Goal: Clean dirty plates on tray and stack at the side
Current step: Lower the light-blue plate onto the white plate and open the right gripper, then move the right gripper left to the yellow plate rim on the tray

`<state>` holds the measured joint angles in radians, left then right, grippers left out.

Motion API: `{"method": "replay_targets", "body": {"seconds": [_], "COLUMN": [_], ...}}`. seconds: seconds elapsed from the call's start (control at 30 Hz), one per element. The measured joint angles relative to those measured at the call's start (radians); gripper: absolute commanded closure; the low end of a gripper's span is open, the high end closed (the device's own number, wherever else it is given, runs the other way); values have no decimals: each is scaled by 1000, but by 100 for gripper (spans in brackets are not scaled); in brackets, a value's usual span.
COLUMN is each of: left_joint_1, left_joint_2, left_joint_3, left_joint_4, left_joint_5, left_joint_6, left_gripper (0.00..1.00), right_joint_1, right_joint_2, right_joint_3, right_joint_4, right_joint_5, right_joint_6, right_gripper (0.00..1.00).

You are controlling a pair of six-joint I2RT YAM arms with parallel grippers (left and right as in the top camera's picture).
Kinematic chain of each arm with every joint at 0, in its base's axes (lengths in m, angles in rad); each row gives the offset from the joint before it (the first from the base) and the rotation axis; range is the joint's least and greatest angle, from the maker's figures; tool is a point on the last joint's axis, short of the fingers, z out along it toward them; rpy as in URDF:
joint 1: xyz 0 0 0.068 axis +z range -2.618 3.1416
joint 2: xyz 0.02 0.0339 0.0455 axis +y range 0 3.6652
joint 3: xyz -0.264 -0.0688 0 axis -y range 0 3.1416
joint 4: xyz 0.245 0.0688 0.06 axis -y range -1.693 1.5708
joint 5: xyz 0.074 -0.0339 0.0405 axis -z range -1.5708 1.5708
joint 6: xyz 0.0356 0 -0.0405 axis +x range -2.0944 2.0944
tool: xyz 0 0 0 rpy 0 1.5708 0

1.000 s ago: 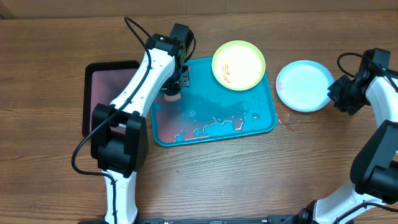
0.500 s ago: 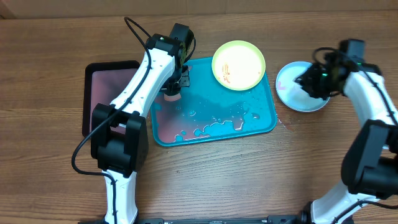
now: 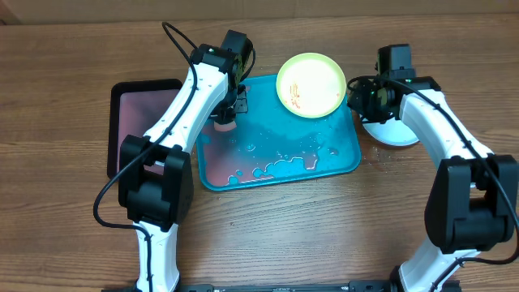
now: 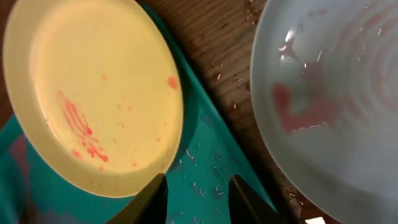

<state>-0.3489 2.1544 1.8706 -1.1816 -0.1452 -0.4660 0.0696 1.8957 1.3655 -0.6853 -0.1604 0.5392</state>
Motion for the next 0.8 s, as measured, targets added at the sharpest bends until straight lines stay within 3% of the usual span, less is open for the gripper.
{"method": "replay_targets", "body": {"seconds": [0.13, 0.33, 0.8], "left_joint_1": [0, 0, 0], "left_joint_2": [0, 0, 0], "left_joint_3": [0, 0, 0], "left_joint_4": [0, 1, 1], "left_joint_5": [0, 0, 0], "left_joint_6": [0, 0, 0], "left_gripper": [96, 96, 96], "right_joint_1": [3, 3, 3], "right_joint_2": [25, 35, 35], "right_joint_3": [3, 7, -19], "right_joint_4": [-93, -228, -207], "right_joint_5": [17, 84, 107], "right_joint_6": [-21, -164, -387], "right_gripper": [65, 50, 60]}}
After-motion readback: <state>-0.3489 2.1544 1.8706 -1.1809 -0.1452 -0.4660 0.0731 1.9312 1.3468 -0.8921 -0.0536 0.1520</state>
